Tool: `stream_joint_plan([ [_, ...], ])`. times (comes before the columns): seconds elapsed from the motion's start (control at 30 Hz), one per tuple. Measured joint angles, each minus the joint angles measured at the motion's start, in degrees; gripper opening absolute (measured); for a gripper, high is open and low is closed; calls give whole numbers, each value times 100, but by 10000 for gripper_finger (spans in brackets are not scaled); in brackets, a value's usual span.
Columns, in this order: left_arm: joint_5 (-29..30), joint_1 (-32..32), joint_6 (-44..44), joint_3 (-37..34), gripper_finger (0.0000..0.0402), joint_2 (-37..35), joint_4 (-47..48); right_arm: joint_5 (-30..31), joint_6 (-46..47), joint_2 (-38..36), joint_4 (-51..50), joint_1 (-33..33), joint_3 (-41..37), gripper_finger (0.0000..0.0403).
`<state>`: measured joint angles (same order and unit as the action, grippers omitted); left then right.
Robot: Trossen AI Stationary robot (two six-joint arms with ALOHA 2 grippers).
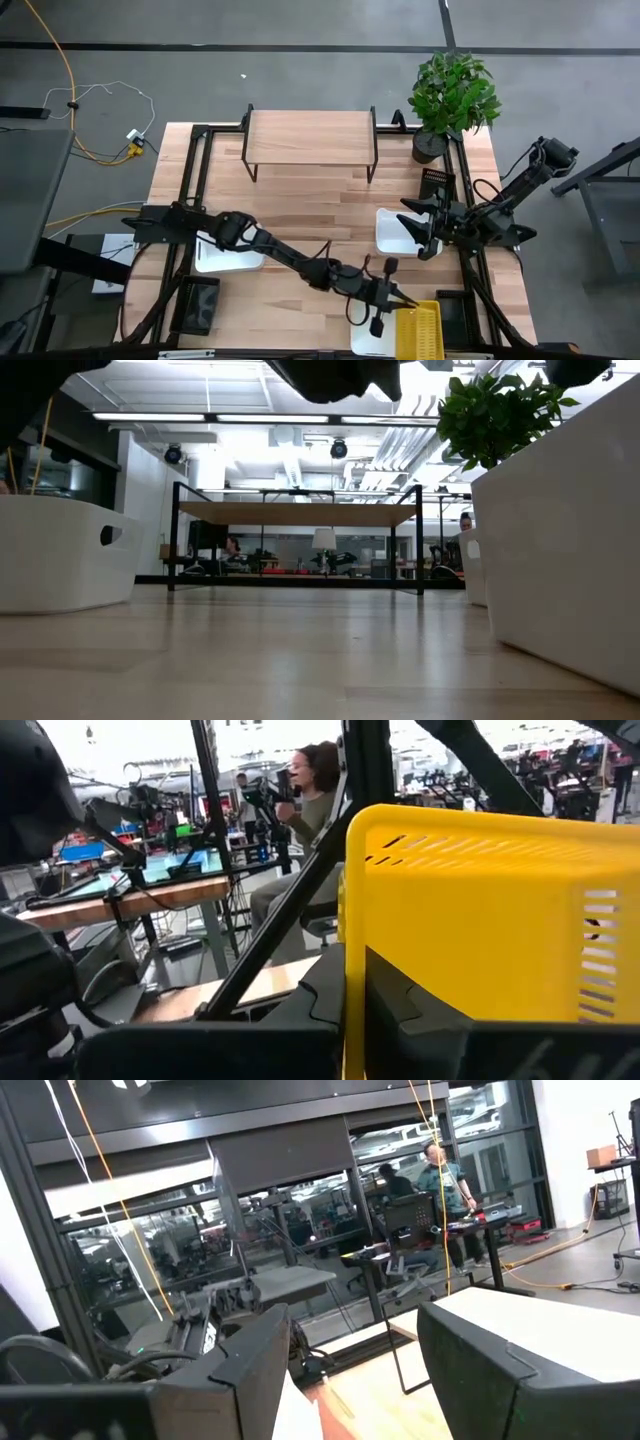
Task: Stack baskets on shelf by color
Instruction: Stack the left yellow bin on the stacked yellow bins
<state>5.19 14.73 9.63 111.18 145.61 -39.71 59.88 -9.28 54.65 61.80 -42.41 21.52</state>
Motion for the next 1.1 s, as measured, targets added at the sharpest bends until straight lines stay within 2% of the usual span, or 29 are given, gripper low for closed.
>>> stream_joint_plan([
  [0.27, 179, -48, -42, 348, 0, 374, -14, 10, -17, 0, -28, 1, 0, 209],
  [0.63, 146, -49, -44, 361, 5, 388, 226, 13, 25, 0, -89, 2, 0, 209],
  [0.83, 153, -47, -44, 358, 34, 388, 267, 15, 31, 0, -127, 0, 0, 209],
  [1.1, 154, -47, -44, 356, 97, 388, 265, 15, 44, 0, -127, 1, 0, 209],
])
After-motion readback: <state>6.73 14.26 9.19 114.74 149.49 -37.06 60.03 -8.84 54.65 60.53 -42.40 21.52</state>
